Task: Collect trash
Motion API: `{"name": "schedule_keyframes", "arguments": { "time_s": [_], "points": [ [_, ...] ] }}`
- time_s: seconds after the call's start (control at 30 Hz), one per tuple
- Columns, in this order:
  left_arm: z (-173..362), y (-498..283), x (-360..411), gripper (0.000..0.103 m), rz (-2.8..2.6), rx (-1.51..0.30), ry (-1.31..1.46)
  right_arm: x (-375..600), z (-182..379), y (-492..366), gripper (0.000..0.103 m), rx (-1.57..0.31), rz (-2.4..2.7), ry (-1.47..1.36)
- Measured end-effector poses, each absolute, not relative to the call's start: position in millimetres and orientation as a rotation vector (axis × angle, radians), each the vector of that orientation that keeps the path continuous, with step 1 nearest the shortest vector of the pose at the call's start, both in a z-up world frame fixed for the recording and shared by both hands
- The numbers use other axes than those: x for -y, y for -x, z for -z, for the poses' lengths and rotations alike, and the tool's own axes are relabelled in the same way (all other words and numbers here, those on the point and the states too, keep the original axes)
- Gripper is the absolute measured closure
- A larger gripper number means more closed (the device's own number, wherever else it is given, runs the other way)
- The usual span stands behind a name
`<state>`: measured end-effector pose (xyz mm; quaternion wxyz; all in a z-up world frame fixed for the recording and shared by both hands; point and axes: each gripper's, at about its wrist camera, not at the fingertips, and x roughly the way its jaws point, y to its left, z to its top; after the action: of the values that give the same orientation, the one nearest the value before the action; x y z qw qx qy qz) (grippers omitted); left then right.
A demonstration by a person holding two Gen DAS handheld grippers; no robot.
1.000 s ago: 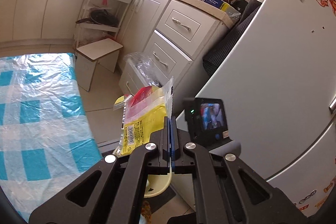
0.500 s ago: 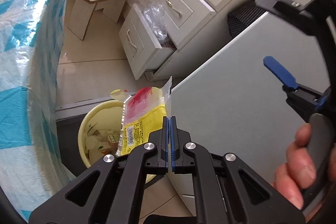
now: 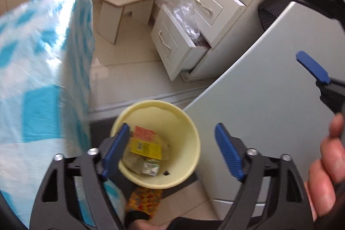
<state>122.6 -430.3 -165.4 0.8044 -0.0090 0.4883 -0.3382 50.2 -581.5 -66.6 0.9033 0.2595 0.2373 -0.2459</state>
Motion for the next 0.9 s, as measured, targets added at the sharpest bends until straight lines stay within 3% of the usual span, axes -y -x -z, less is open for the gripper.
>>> {"name": "schedule_keyframes", "arguments": {
  "time_s": [0.2,0.9],
  "points": [
    [123,-98,383,0.008,0.639,-0.895,-0.125,566,60,-47,0.012,-0.511,0.511,-0.481],
    [32,-43,181,0.008,0.375,-0.701,-0.167,405,44,32,0.008,-0.439,0.389,-0.247]
  ]
}}
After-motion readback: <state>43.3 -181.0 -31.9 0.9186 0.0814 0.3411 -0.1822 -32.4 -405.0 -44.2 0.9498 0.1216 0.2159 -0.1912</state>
